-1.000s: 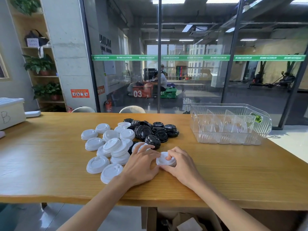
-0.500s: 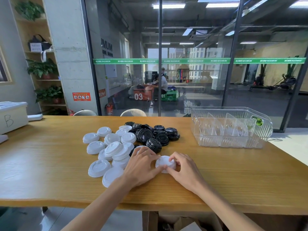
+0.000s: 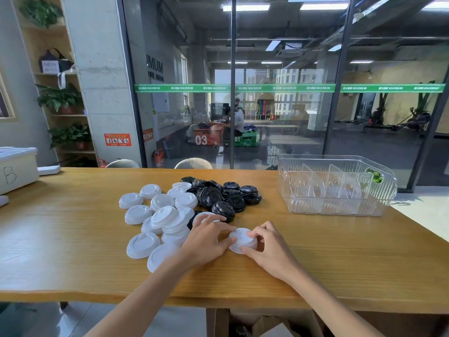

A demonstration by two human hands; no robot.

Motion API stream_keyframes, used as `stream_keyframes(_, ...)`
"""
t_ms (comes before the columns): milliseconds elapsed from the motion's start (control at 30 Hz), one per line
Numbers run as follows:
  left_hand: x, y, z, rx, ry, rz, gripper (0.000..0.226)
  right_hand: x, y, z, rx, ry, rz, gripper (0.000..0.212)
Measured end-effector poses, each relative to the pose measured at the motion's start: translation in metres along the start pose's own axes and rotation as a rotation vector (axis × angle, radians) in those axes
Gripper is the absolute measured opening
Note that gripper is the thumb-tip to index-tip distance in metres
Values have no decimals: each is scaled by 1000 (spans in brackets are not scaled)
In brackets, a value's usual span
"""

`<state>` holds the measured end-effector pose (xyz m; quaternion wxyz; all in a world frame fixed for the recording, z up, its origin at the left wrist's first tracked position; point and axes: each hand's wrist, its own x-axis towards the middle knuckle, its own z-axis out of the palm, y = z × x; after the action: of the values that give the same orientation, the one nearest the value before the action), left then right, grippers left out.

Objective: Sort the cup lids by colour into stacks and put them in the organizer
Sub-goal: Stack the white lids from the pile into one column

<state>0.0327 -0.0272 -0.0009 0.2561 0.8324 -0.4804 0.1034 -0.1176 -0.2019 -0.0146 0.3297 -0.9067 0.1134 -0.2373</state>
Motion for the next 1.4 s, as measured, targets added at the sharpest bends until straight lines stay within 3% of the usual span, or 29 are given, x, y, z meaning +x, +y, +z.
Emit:
stream_keyframes(233, 1, -2, 3, -57, -9, -16, 41, -1, 4, 3, -25, 62, -86, 30)
stream_keyframes(400, 6, -3, 1, -55, -18, -3, 43, 5, 4, 1, 73, 86, -31, 18)
stream_keyframes(600, 5, 0, 1, -54, -2, -8, 42, 5, 5, 5, 49, 63, 17, 18)
stream_keyframes(800, 10, -3, -12, 0, -97, 16, 50, 2, 5, 1, 65, 49, 2, 24)
stream_keyframes(900, 9, -10, -26, -24, 39, 23, 51, 0, 2, 1, 36, 36, -5, 26)
stream_keyframes(1000, 10, -25, -46, 61, 151, -43, 55, 0, 0, 2, -19, 40, -18, 33)
stream_keyframes(1133, 11, -35, -52, 261, 26, -146, 81, -1, 0, 2, -48, 42, -20, 34)
stream_keyframes(1400, 18, -35, -41, 355, 16, -156, 74, -1, 1, 2, -47, 45, -17, 36)
